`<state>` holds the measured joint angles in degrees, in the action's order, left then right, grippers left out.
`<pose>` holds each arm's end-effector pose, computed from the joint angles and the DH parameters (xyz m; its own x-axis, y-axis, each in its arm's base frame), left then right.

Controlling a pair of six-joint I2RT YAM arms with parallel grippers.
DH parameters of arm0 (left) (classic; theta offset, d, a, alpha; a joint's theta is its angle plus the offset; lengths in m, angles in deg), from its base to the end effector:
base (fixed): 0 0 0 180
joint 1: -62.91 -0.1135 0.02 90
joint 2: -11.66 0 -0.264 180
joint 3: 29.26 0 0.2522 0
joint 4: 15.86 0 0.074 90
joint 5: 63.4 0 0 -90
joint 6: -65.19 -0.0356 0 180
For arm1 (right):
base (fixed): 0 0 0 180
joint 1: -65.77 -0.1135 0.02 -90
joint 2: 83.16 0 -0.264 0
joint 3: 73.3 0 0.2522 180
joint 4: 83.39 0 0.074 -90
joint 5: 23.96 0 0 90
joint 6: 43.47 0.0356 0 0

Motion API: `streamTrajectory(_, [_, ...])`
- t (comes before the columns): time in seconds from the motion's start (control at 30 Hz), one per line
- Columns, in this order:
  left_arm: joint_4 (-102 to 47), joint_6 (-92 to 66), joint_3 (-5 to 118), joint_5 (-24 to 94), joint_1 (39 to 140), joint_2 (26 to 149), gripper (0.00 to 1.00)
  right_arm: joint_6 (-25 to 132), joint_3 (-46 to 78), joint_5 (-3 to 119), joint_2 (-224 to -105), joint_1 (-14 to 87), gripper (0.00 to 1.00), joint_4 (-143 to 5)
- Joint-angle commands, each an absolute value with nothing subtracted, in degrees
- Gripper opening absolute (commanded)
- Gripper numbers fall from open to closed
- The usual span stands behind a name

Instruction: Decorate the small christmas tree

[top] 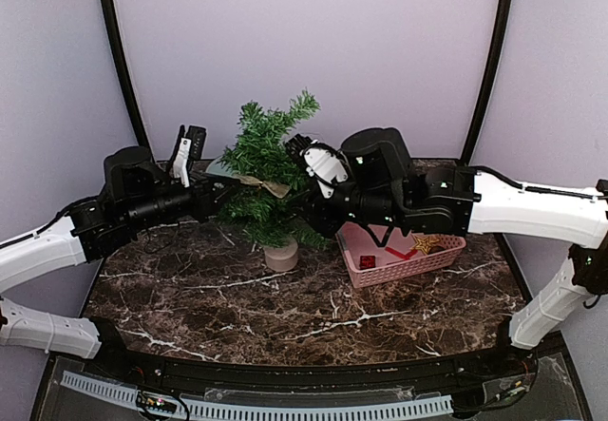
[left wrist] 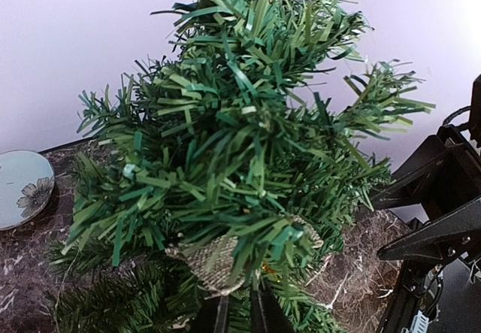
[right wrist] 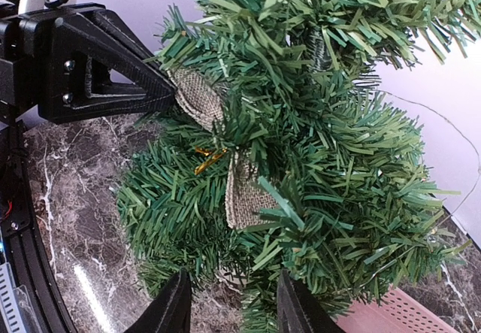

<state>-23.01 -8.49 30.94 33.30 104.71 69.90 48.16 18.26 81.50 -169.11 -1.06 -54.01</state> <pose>0.1776 -0.1644 0.3367 -0.2751 -0.1284 -0.9528 0.6995 0.6532 -0.2900 0.1470 0.3194 0.3578 -0.1810 -0.3532 -0.9179 -0.7853 0.6138 -0.0814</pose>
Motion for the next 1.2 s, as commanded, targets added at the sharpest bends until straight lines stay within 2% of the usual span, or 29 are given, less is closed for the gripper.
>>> streamTrajectory(0.0, [-26.1, -8.5, 33.0, 31.8, 104.9, 70.2, 0.13, 49.0, 17.3, 82.3, -167.8, -0.4, 0.40, -56.8])
streamTrajectory(0.47, [-28.9, -8.7, 30.6, 30.6, 104.1, 61.6, 0.48, 52.4, 13.1, 80.7, -164.3, 1.2, 0.41, -58.1])
streamTrajectory(0.53, [-29.0, -8.4, 30.3, 30.5, 102.9, 60.1, 0.50, 54.3, 11.3, 79.1, -162.7, 2.7, 0.42, -59.0])
streamTrajectory(0.7, [-28.3, -6.1, 29.5, 30.5, 96.5, 58.6, 0.52, 59.6, 6.1, 74.3, -159.7, 6.8, 0.43, -61.2])
streamTrajectory(0.9, [-26.5, -3.2, 27.3, 27.9, 91.9, 61.0, 0.52, 64.3, 1.0, 70.8, -157.5, 8.8, 0.49, -61.7])
streamTrajectory(1.17, [-21.5, 0.5, 23.3, 28.8, 88.2, 63.0, 0.52, 70.2, -5.8, 64.5, -160.1, 8.8, 0.54, -66.7])
